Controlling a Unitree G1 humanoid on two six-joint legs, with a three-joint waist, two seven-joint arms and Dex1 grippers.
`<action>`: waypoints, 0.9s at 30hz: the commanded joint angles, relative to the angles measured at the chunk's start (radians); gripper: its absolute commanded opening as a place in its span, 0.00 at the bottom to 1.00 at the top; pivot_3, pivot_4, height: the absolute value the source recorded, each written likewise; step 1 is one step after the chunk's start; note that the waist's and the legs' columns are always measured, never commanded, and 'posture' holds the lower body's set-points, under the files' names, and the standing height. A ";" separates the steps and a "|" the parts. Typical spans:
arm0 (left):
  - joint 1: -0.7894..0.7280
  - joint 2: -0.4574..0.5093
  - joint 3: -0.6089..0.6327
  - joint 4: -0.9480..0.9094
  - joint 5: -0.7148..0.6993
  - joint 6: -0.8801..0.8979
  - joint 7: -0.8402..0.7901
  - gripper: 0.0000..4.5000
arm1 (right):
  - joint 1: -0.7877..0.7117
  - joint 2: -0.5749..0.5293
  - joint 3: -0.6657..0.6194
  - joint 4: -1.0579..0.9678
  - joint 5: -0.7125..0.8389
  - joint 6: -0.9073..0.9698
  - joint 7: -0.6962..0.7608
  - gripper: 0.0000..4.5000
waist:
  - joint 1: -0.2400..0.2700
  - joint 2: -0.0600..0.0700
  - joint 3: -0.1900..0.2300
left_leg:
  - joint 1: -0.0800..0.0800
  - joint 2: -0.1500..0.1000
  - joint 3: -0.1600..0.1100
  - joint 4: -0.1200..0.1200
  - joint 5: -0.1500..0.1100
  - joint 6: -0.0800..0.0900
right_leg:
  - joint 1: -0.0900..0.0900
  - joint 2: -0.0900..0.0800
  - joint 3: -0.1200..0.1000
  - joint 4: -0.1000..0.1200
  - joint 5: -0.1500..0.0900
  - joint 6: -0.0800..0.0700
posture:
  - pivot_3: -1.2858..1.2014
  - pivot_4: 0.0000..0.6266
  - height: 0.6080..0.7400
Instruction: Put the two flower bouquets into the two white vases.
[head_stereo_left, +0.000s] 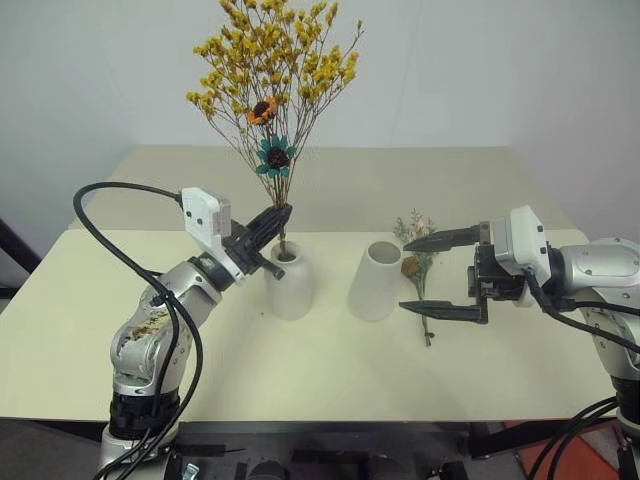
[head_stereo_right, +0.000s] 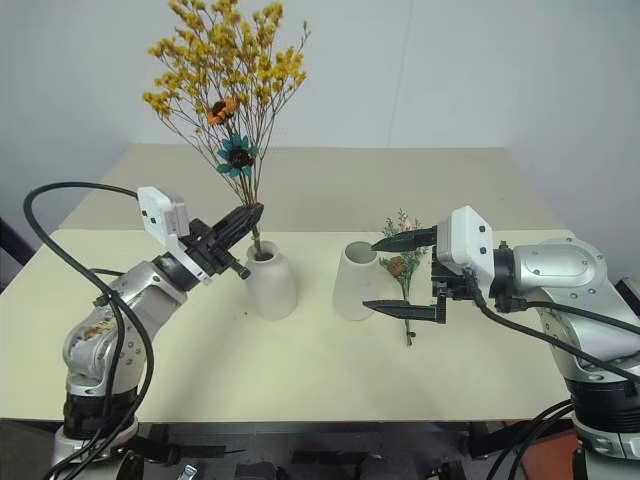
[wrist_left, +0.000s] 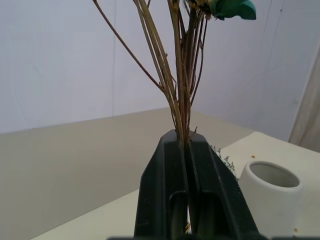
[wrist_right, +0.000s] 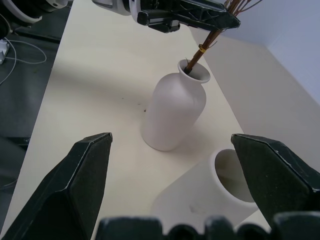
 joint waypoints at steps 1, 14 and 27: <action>0.010 -0.012 -0.004 -0.016 0.017 -0.046 0.006 0.00 | -0.001 -0.014 -0.047 -0.032 0.027 -0.005 -0.012 1.00 | 0.000 0.000 0.000 | 0.000 0.000 0.000 0.000 0.000 0.000 | 0.000 0.000 0.000 0.000 0.000 0.000 | 0.52 0.24 1.00; 0.063 -0.025 -0.043 -0.026 0.073 -0.059 0.035 0.00 | 0.002 -0.011 -0.049 -0.035 0.027 -0.015 -0.021 1.00 | 0.000 0.000 0.000 | 0.000 0.000 0.000 0.000 0.000 0.000 | 0.000 0.000 0.000 0.000 0.000 0.000 | 0.52 0.24 1.00; 0.080 -0.063 -0.082 -0.059 0.142 -0.046 0.136 0.00 | 0.002 -0.008 -0.046 -0.039 0.025 -0.017 -0.023 1.00 | 0.000 0.000 0.000 | 0.000 0.000 0.000 0.000 0.000 0.000 | 0.000 0.000 0.000 0.000 0.000 0.000 | 0.52 0.24 1.00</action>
